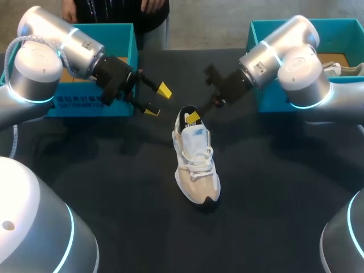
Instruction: Take the shoe out of the shoebox, open the shoe tongue, remove and reinsert the insole, then place the shoe into the shoebox
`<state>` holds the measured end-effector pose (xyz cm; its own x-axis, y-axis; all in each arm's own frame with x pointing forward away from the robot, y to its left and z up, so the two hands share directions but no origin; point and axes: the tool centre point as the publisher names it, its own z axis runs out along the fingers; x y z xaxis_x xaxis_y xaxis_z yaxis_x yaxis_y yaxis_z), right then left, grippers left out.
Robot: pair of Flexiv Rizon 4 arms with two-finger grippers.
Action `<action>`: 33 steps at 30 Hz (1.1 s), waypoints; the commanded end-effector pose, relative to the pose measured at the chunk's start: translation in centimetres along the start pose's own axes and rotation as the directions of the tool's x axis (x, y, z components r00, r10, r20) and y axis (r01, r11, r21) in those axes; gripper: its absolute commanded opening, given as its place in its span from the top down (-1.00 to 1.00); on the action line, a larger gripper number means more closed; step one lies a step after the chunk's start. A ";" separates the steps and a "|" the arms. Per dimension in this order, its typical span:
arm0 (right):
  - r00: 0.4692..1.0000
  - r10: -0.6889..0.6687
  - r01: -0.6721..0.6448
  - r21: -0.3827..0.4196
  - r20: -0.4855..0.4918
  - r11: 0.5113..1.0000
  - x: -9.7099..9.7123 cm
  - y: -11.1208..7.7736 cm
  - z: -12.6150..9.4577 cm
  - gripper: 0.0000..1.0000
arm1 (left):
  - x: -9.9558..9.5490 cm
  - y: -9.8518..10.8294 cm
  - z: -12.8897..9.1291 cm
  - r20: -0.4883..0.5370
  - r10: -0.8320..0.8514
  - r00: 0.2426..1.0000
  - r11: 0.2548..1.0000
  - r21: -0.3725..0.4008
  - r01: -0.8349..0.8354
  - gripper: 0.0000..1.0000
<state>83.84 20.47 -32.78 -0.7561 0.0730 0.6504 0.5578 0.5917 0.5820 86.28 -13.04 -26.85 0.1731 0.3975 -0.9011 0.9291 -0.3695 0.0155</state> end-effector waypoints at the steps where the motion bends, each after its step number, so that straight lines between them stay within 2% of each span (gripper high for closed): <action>1: 1.000 0.008 -0.007 0.030 -0.023 1.000 -0.3 0.1 0.9 1.00 | -0.1 -0.2 0.1 -0.003 0.001 1.000 1.000 -0.004 -0.001 -1.00; 10: 0.998 0.025 -0.020 0.080 -0.058 0.997 0.1 -0.7 2.3 1.00 | 0.1 -0.7 0.2 0.001 -0.009 1.000 1.000 -0.012 0.009 -1.00; 26: 0.997 0.050 -0.044 0.106 -0.056 0.993 0.3 -1.8 2.5 1.00 | 0.1 -0.8 0.6 0.004 -0.008 1.000 1.000 -0.009 0.008 -1.00; 27: 0.997 0.049 -0.043 0.103 -0.052 0.994 0.4 -1.7 2.5 0.92 | 0.1 -0.8 0.6 0.005 -0.008 1.000 1.000 -0.008 0.008 -1.00; 28: 0.998 0.046 -0.041 0.101 -0.049 0.994 0.4 -1.6 2.4 0.53 | 0.1 -0.8 0.6 0.005 -0.008 1.000 1.000 -0.008 0.008 -1.00; 33: 0.999 0.034 -0.031 0.100 -0.035 0.994 0.5 -1.2 2.0 0.38 | 0.1 -0.7 0.7 0.007 -0.008 1.000 1.000 -0.006 0.008 -1.00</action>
<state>82.27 21.48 -34.48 -0.7210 0.0592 0.6904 0.5449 0.6640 0.5120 85.41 -13.23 -27.14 0.1622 0.3958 -0.9039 0.9326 -0.3608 0.0093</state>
